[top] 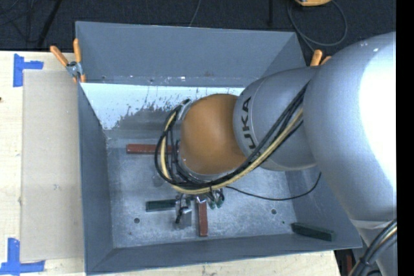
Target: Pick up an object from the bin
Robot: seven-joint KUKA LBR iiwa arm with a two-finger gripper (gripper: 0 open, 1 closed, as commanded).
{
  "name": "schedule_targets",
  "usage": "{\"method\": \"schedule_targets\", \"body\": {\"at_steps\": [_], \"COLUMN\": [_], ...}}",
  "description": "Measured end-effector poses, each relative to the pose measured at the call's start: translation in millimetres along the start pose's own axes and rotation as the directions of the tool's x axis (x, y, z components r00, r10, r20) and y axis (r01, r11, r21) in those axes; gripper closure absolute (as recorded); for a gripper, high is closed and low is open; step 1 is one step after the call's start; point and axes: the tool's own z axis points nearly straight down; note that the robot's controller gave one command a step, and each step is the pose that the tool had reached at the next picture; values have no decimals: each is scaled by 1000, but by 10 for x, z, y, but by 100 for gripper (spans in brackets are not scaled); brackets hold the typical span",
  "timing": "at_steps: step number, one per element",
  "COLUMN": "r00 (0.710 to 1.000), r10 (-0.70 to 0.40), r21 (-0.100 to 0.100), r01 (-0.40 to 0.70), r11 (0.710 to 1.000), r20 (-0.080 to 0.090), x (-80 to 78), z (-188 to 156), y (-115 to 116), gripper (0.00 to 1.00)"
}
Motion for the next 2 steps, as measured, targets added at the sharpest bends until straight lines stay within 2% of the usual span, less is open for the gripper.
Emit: {"method": "schedule_targets", "body": {"at_steps": [1,2], "r00": [1000,1000], "r10": [5,6], "r21": [0,2], "r01": [-5,-6], "r11": [1000,1000], "r20": [-2,7], "x": [12,-121], "z": [-17,-1396], "y": [-4,-111], "gripper": [100,100]}}
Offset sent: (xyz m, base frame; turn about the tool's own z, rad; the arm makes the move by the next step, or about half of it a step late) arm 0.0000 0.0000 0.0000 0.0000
